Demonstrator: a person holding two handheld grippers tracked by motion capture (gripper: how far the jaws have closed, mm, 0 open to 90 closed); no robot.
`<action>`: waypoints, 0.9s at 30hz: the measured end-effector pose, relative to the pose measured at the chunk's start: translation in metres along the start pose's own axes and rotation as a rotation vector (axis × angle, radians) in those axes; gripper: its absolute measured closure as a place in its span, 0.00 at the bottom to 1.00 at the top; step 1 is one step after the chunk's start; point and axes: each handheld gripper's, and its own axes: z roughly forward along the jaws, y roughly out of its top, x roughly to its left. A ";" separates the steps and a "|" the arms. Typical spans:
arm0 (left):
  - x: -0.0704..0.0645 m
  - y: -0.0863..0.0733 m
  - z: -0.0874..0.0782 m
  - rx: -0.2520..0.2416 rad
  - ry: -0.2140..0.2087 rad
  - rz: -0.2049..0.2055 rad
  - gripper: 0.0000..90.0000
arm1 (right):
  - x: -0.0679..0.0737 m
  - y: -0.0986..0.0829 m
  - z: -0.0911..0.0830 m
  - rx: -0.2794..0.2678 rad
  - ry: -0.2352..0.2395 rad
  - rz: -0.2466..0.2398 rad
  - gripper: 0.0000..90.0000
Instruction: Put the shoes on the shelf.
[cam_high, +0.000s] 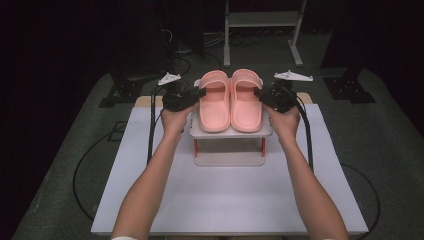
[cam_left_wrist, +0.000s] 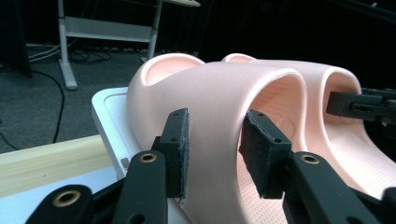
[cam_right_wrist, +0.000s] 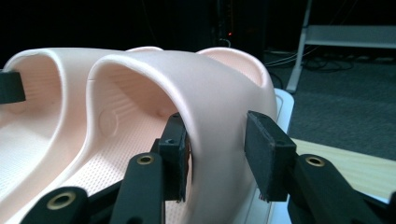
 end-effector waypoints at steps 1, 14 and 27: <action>0.000 0.000 -0.001 0.001 0.000 0.003 0.68 | -0.001 0.000 -0.001 0.004 0.006 0.008 0.66; -0.006 -0.001 -0.014 -0.011 -0.004 0.022 0.65 | -0.005 -0.005 -0.017 -0.013 0.044 0.021 0.63; -0.014 -0.007 -0.024 -0.023 -0.038 0.033 0.63 | -0.003 -0.011 -0.032 -0.031 0.085 0.006 0.61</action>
